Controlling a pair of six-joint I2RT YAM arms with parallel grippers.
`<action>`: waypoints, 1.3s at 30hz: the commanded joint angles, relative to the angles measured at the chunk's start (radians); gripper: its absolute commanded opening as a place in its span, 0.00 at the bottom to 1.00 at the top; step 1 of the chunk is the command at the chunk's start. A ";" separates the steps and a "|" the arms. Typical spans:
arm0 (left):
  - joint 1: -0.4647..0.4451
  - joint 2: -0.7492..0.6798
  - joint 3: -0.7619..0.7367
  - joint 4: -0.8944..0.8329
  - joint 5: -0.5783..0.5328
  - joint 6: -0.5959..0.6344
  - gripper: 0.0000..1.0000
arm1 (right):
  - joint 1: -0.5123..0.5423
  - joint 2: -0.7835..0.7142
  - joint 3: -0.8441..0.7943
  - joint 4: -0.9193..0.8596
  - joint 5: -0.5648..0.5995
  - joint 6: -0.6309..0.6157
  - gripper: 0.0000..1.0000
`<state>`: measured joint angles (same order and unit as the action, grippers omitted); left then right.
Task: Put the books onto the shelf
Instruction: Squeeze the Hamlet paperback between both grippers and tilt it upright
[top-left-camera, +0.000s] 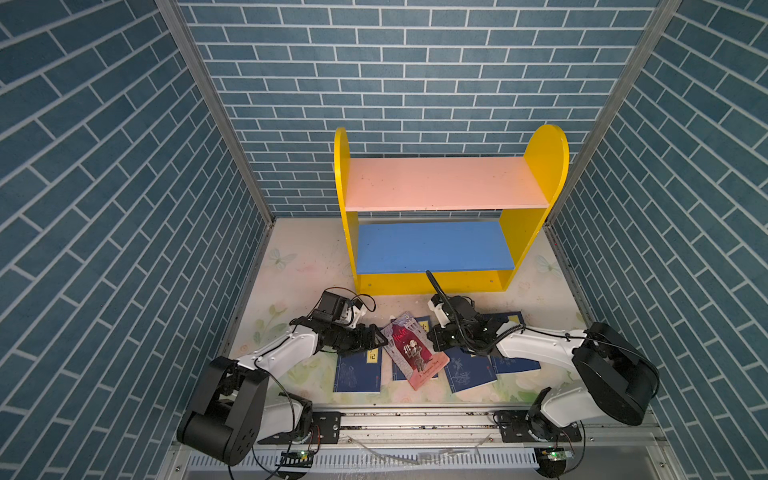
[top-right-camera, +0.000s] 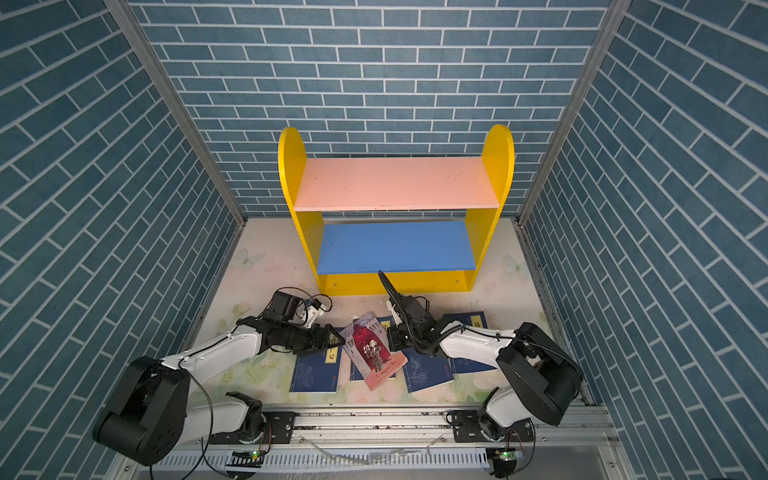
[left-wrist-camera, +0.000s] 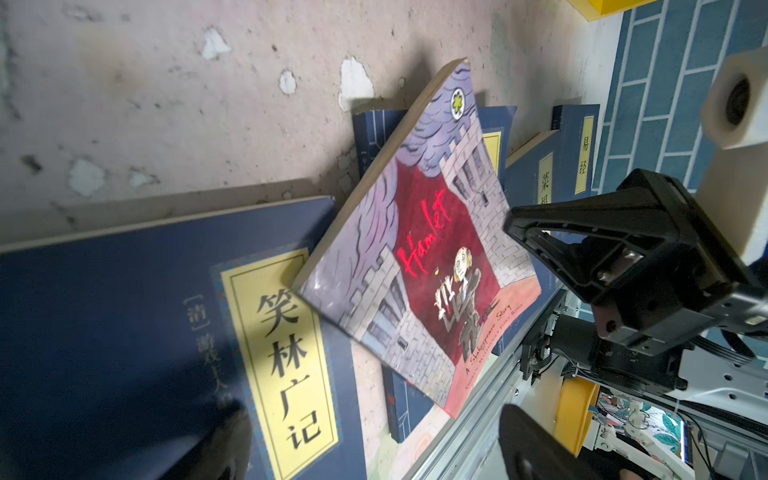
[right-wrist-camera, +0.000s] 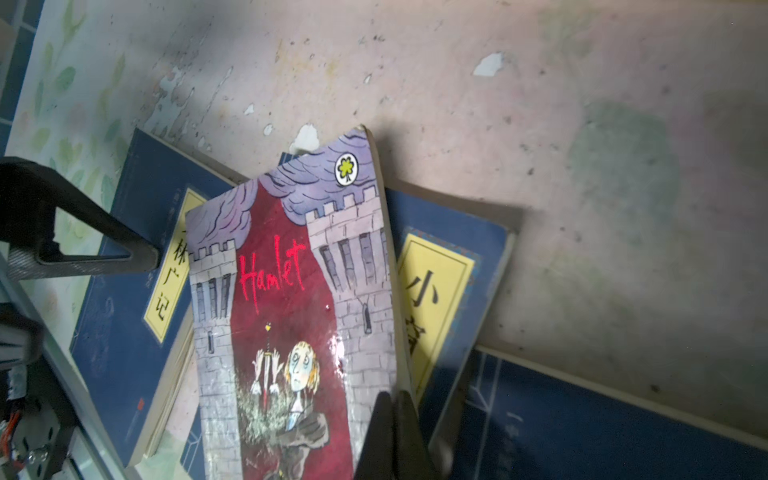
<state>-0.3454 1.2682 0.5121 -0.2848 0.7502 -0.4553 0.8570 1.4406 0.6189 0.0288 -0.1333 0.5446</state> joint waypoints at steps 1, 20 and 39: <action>-0.006 0.030 0.019 0.017 0.022 0.017 0.92 | -0.006 -0.046 -0.033 -0.045 0.094 0.048 0.00; -0.098 0.241 0.101 0.187 0.059 0.019 0.86 | -0.012 -0.047 -0.051 0.118 -0.002 0.261 0.00; -0.099 0.275 0.102 0.361 0.101 -0.008 0.79 | -0.012 0.020 -0.082 0.133 -0.052 0.295 0.00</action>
<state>-0.4412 1.5703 0.6155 0.0292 0.8433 -0.4618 0.8421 1.4376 0.5575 0.1558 -0.1623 0.8150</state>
